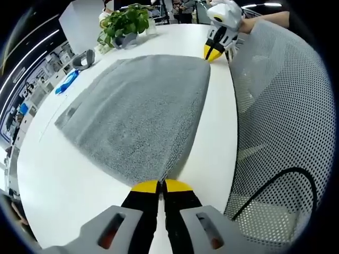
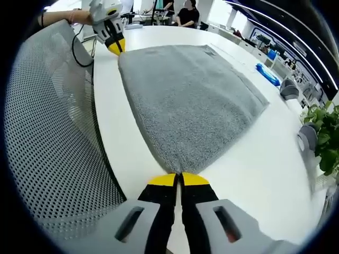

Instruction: Fold the towel on the table until its edges align and the towel forms a compact rectangular stack.

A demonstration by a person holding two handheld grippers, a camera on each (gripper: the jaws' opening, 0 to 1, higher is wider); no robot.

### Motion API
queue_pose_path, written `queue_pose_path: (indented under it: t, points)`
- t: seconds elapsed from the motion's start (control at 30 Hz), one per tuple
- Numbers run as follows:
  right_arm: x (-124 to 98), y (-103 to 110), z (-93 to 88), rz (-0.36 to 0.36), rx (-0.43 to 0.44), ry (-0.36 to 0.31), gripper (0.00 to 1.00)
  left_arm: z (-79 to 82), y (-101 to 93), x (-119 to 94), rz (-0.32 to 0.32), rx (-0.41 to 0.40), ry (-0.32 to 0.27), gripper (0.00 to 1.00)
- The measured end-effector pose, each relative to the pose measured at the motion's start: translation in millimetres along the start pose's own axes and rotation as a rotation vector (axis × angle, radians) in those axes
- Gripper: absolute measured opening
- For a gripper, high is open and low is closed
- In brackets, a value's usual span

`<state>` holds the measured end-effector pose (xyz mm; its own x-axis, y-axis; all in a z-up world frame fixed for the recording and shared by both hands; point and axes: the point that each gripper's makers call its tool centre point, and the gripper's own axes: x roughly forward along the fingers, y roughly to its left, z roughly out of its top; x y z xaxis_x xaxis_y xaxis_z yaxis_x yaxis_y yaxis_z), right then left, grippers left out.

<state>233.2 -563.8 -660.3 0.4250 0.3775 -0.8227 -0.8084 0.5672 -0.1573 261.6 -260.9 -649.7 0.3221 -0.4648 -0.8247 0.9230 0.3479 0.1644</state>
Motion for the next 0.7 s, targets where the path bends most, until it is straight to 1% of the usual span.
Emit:
queue_pose_path:
  t: [0.1,0.13,0.17,0.2,0.23,0.3,0.33,0.37,0.43,0.47,0.6,0.7]
  points:
    - [-2,1,2.3,-0.003,0.058,-0.036,0.0,1.1,0.8,-3,0.005,-0.017,-0.016,0.02]
    - [-5,-1,5.7,-0.012,0.074,-0.063,0.0,3.0,1.8,-5,0.013,-0.021,-0.03,0.02]
    - [-7,-2,7.6,-0.017,0.085,-0.076,0.0,6.0,2.6,-9,0.02,-0.026,-0.047,0.02]
    - [-14,-4,15.0,-0.022,0.129,-0.125,0.0,10.1,4.0,-13,0.031,-0.026,-0.067,0.02]
    - [-15,-5,16.6,-0.024,0.138,-0.138,0.0,17.4,6.3,-19,0.047,-0.028,-0.1,0.02]
    - [-27,-11,28.2,-0.038,0.207,-0.213,0.0,30.4,12.0,-29,0.071,-0.062,-0.161,0.02]
    - [-32,-15,33.6,-0.047,0.233,-0.247,0.0,37.1,15.4,-35,0.088,-0.065,-0.185,0.02]
    - [-39,-20,39.1,-0.059,0.273,-0.284,0.0,39.6,15.9,-38,0.09,-0.065,-0.19,0.02]
    - [-49,-28,47.0,-0.071,0.32,-0.331,0.0,45.7,17.9,-43,0.105,-0.058,-0.196,0.02]
    - [-54,-32,50.8,-0.083,0.331,-0.35,0.0,49.0,18.0,-47,0.111,-0.053,-0.2,0.02]
    - [-64,-38,55.5,-0.125,0.291,-0.344,0.0,58.4,18.1,-57,0.124,-0.05,-0.225,0.02]
    - [-72,-41,59.6,-0.153,0.271,-0.351,0.0,66.2,17.1,-67,0.148,-0.046,-0.247,0.02]
